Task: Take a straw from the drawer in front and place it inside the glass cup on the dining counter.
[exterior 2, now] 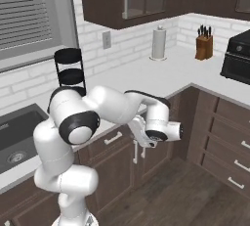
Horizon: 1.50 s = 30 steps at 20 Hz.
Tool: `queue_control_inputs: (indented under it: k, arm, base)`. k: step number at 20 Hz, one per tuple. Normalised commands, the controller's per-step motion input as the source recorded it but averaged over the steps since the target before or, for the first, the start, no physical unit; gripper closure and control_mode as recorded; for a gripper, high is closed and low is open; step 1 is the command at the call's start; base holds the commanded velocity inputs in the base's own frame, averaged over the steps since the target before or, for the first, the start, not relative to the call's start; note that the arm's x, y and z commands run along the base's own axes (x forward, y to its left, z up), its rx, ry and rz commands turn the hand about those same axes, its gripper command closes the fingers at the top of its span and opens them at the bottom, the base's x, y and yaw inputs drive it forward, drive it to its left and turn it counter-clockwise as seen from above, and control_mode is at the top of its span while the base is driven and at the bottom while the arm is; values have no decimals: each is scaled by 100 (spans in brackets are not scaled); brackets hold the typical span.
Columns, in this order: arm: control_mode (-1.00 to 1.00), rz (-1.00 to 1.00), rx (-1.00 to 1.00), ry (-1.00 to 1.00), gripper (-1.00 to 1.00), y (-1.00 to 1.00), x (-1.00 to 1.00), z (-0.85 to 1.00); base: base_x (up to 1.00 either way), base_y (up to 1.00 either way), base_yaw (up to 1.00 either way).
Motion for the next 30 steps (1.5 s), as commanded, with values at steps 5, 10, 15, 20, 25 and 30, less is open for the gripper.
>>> queue_control_inputs:
  k: [5, 10, 15, 20, 25, 30]
  arm:
    - [-100, 0, 0, 0, -100, 0, 0, -4]
    - [-100, 0, 0, 0, -100, 4, 0, -18]
    - [-100, 0, 0, 0, -100, 12, 0, -20]
    - [-100, 0, 0, 0, -100, 12, 0, -16]
    - [-100, -2, 0, 0, -100, 9, 0, -5]
    - [-100, 0, 0, 0, -100, 0, 0, 0]
  base:
    - [0, 0, 0]
    - [0, 0, 0]
    - [0, 0, 0]
    - [0, 0, 0]
    - [0, 0, 0]
    - [0, 0, 0]
